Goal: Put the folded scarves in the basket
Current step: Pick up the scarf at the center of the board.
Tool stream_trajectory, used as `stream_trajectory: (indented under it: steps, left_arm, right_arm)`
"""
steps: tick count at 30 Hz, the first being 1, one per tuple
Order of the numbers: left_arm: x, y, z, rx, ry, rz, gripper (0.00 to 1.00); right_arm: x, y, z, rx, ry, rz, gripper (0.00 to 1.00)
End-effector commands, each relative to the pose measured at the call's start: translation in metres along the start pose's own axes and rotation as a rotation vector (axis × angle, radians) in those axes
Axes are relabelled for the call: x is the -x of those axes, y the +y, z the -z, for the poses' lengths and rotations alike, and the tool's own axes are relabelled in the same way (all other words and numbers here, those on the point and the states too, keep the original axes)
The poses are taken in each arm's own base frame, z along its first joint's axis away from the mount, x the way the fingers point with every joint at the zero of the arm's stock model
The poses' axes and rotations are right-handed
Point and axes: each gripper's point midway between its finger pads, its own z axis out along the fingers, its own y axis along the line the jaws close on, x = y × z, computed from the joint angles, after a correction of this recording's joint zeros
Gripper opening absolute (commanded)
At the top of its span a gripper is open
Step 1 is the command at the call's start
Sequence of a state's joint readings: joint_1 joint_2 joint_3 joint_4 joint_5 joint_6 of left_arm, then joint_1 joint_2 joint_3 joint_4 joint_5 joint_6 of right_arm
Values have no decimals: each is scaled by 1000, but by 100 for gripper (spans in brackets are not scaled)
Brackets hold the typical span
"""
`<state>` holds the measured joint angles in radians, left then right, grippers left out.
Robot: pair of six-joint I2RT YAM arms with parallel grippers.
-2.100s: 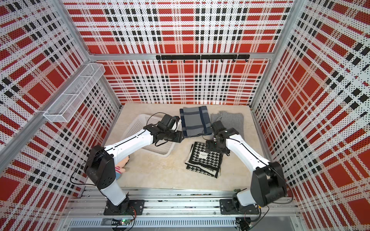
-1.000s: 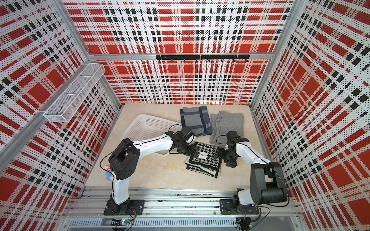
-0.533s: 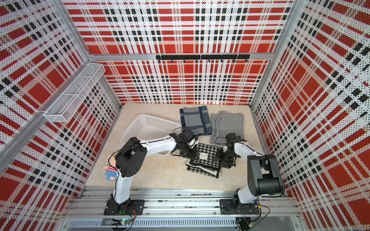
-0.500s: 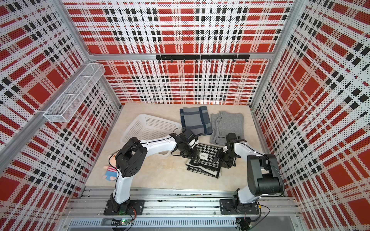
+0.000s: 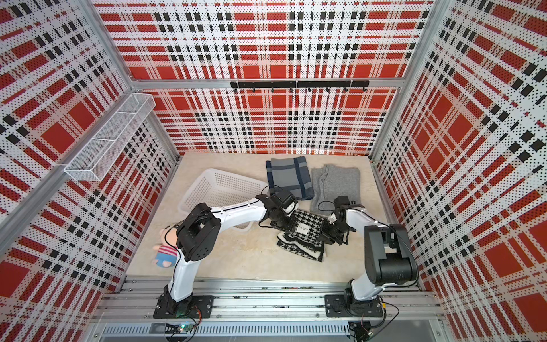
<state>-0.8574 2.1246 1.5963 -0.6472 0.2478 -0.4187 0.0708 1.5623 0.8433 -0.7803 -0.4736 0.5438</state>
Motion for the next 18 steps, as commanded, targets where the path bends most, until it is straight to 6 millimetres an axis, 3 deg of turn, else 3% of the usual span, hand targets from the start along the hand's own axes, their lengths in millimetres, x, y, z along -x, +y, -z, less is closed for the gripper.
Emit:
stream_trajectory:
  steps: [1,9,18]
  left_arm:
    - [32,-7,37,33,-134,13,0]
    - [68,-6,104,14,-262,110,0]
    - [89,27,184,51,-366,208,0]
  right_arm:
    - [8,24,27,35,-54,41,0]
    - [11,93,65,159,-79,97,0]
    - [19,190,88,337,-90,187,0]
